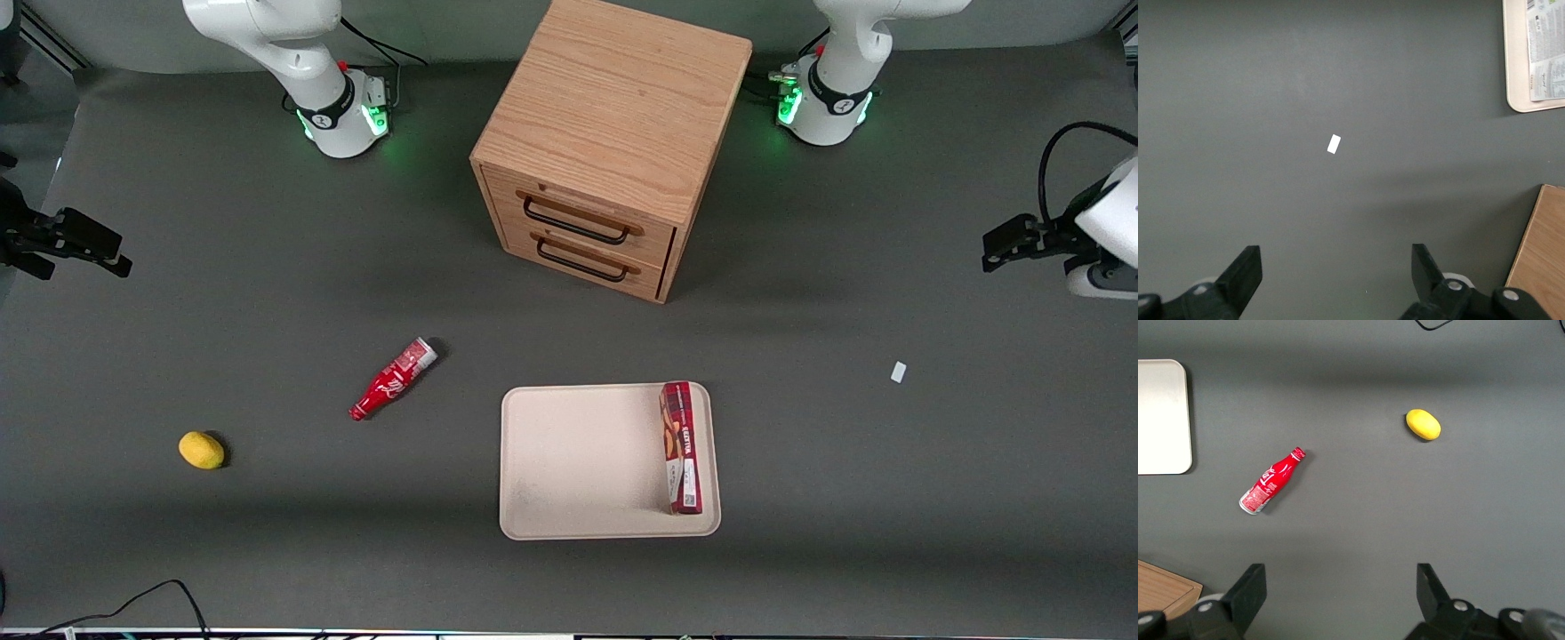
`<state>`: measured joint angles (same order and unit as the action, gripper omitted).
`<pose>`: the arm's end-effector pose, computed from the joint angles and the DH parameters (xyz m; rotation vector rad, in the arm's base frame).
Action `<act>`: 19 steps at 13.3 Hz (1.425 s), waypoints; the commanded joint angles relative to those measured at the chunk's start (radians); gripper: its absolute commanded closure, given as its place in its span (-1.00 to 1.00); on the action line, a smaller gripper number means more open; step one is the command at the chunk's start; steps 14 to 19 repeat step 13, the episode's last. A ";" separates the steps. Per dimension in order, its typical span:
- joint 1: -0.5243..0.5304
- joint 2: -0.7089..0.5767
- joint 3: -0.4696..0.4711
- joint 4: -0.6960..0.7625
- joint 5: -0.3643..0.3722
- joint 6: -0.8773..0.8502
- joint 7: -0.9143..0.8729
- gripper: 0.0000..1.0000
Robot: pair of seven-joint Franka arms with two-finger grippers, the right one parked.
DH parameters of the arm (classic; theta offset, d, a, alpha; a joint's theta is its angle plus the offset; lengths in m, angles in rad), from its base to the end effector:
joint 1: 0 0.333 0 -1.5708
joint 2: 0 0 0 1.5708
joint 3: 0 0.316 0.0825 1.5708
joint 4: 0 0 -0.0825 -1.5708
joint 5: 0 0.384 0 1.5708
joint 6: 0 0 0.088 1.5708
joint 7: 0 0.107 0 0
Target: Place red cookie box on tray
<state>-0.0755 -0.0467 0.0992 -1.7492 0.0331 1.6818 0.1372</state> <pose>0.5447 0.0172 0.5750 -3.1095 0.1832 0.0360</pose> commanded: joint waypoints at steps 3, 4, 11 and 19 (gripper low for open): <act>0.023 -0.012 -0.007 -0.012 0.004 0.009 0.030 -1.00; 0.038 -0.007 -0.007 -0.001 0.002 0.003 0.030 -1.00; 0.000 0.097 0.016 0.158 0.002 -0.125 0.012 -1.00; 0.000 0.096 0.016 0.157 0.002 -0.128 0.009 -1.00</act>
